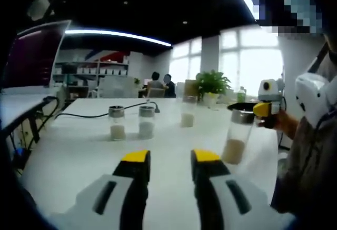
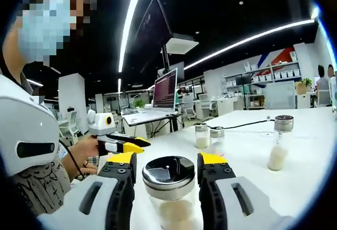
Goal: Rotate the seasoning bottle until the label or dispensing opening points toward the visible target arrow and the bottle remains upright within the marked orientation range
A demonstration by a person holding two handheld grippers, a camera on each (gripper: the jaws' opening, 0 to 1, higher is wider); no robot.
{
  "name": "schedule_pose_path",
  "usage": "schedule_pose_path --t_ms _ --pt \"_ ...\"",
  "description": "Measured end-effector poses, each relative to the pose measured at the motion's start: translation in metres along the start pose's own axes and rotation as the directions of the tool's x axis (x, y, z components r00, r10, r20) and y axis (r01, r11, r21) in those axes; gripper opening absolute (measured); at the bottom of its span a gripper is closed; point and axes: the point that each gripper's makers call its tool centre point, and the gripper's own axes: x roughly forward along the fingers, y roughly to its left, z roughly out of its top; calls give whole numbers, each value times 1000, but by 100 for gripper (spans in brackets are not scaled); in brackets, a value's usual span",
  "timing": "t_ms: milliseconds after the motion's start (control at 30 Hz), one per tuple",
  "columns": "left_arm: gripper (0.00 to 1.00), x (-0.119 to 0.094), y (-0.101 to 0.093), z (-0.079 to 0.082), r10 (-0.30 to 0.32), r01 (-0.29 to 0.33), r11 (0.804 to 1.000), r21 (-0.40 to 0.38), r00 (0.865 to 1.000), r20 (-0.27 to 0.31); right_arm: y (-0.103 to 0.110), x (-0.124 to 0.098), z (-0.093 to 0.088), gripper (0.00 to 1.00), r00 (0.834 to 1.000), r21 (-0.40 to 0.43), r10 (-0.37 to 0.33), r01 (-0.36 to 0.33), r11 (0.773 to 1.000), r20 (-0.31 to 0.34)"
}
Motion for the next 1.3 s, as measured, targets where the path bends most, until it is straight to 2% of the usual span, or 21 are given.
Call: schedule_pose_path --t_ms 667,1300 --pt "32 4 -1 -4 0 0 1000 2 1000 -13 -2 -2 -3 40 1000 -19 -8 8 1000 -3" --pt "32 0 -1 -4 -4 4 1000 3 1000 -12 2 -2 -5 39 994 -21 90 -92 996 -53"
